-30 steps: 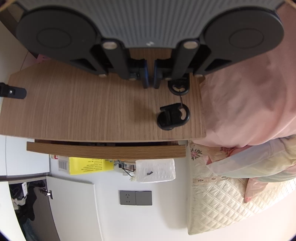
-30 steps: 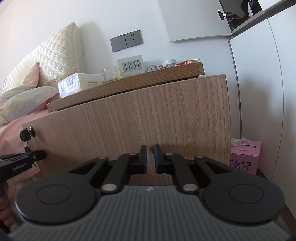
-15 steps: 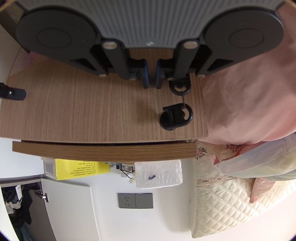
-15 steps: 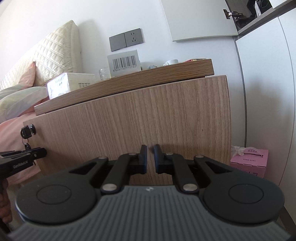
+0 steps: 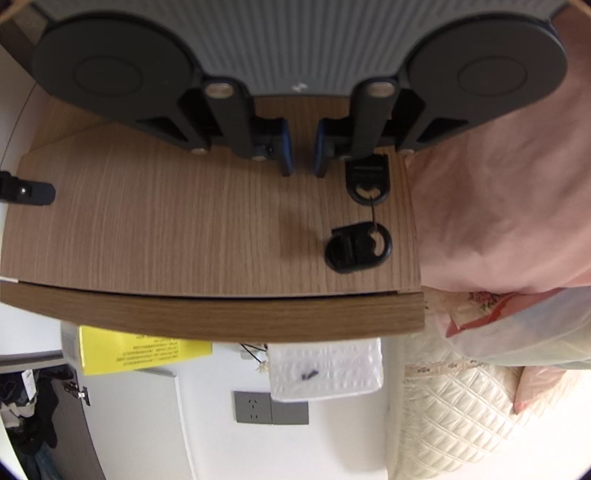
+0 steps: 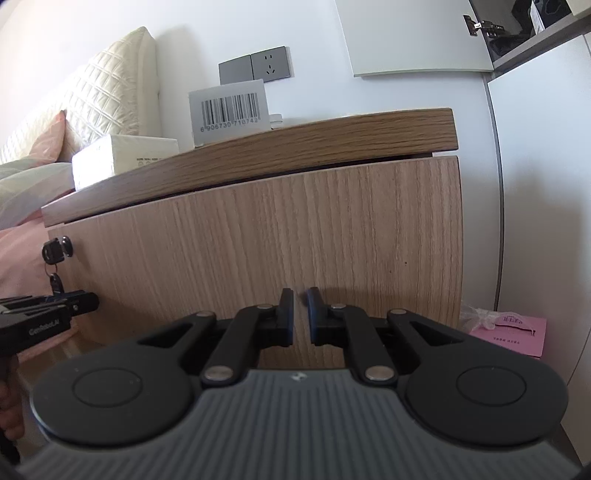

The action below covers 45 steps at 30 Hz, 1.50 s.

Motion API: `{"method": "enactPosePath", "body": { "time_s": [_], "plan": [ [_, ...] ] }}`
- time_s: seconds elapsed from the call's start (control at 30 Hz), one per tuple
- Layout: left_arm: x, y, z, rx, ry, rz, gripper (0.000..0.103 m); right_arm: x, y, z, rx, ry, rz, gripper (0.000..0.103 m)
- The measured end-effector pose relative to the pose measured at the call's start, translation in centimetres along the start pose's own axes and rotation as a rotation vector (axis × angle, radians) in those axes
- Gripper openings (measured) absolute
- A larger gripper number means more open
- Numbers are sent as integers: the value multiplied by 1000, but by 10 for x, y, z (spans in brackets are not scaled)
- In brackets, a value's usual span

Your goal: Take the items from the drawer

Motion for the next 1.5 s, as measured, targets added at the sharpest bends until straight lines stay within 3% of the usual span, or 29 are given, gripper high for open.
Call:
{"method": "enactPosePath", "body": {
  "time_s": [0.37, 0.6, 0.93, 1.23, 1.5],
  "plan": [
    [1, 0, 6, -3, -9, 1, 15, 1, 2, 6, 5, -10, -5, 10],
    [3, 1, -11, -13, -7, 8, 16, 5, 1, -3, 19, -30, 11, 13],
    [10, 0, -53, -11, -19, 1, 17, 18, -12, -44, 27, 15, 13, 13],
    [24, 2, -104, -28, 37, 2, 18, 33, -26, -88, 30, 60, 13, 13],
    [31, -3, -147, 0, 85, 20, 18, 40, -41, -122, 52, 91, 10, 13]
  ]
}}
Point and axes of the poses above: each gripper's, at about its wrist camera, not at the fingertips, and z roughly the way its jaws point, y to its right, x to its top, the point moved 5 cm from there along z, roughly the way its jaws point, and after that the axes turned 9 degrees about -z, right-handed, at the moved point
